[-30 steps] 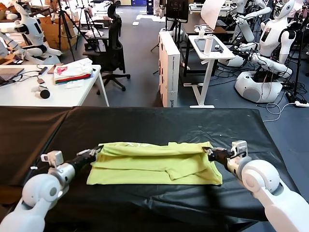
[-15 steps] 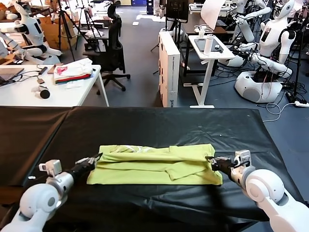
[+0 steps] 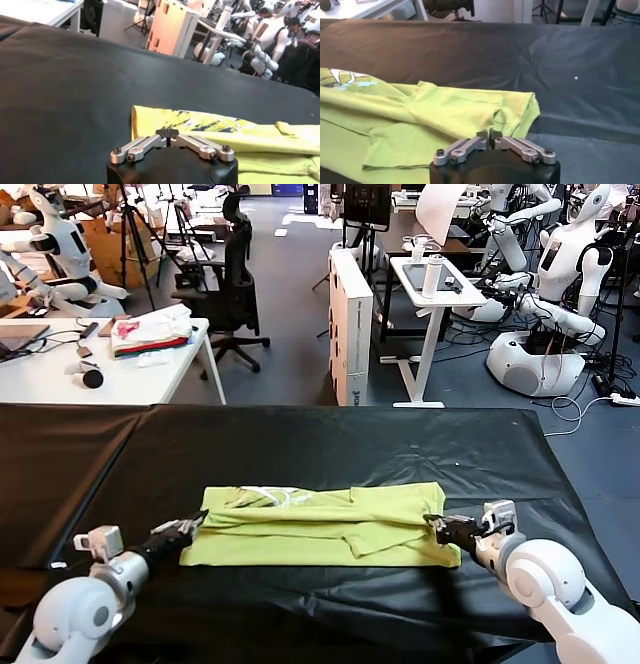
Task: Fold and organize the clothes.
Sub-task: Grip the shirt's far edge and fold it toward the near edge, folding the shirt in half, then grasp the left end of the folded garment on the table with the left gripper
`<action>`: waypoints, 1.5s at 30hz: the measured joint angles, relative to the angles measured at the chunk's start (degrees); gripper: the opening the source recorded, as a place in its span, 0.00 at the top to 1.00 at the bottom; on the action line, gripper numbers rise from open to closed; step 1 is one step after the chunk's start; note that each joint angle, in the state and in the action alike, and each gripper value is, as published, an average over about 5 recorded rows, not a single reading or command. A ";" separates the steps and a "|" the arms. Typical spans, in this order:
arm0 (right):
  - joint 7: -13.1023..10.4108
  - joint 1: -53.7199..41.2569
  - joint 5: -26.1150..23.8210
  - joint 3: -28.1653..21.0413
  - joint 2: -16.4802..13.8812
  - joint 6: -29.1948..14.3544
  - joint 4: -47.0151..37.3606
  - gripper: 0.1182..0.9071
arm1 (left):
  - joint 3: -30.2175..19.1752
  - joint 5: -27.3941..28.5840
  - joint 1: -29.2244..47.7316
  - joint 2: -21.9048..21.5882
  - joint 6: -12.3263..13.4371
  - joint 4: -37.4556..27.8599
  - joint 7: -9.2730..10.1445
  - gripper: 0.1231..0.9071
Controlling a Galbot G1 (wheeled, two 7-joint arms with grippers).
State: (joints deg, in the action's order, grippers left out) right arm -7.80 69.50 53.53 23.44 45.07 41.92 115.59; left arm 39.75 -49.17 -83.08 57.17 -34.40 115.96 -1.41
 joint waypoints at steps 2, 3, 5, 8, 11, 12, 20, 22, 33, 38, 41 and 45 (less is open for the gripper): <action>-0.16 -0.41 -0.07 0.49 0.39 -0.85 -0.17 0.18 | 0.66 -0.06 -0.38 0.04 0.00 0.29 0.03 0.38; -0.33 -0.77 -0.12 0.64 0.66 -1.39 -0.38 0.13 | 0.96 -0.08 -0.47 0.07 0.03 0.29 0.07 0.31; -0.73 -1.73 -0.30 0.62 1.38 -2.45 -0.99 0.04 | 1.37 -0.09 -0.33 0.17 0.13 0.07 0.34 0.15; -1.20 -3.71 -1.23 -0.01 2.80 -3.64 -2.29 0.00 | 1.39 -0.23 0.99 0.64 0.26 -0.84 1.27 0.03; -1.43 -6.00 -2.51 -0.95 4.39 -4.66 -4.06 0.00 | 0.75 -0.01 3.20 1.23 0.58 -2.24 1.90 0.00; -1.50 -6.72 -2.79 -1.23 4.91 -4.94 -4.71 0.00 | 0.45 0.19 4.04 1.43 0.75 -2.79 1.95 0.00; -4.08 -10.40 -3.47 -2.72 8.20 -7.12 -9.84 0.00 | -2.17 1.50 10.52 3.14 1.37 -8.62 1.82 0.00; -4.70 -10.55 -3.46 -2.84 8.48 -7.38 -10.92 0.00 | -2.79 1.70 11.84 3.51 1.40 -10.04 1.77 0.00; -4.77 -9.83 -3.81 -2.85 9.66 -7.22 -13.20 0.01 | -5.44 3.10 15.54 4.98 1.39 -14.37 1.59 0.00; -4.50 -9.96 -4.24 -3.07 10.12 -7.21 -14.28 0.13 | -5.93 3.38 15.47 5.43 1.29 -14.66 1.46 0.00; -4.21 -10.03 -4.37 -3.20 10.53 -7.22 -15.10 0.17 | -5.96 3.43 15.32 5.55 1.31 -14.87 1.34 0.00; -3.83 -10.13 -4.64 -3.35 11.09 -7.26 -15.90 0.23 | -5.88 3.41 15.07 5.65 1.39 -15.12 1.00 0.00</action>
State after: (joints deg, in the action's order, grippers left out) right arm -11.64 59.37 48.90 20.09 56.16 34.66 99.69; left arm 33.87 -45.76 -68.01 62.82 -33.01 100.84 -0.41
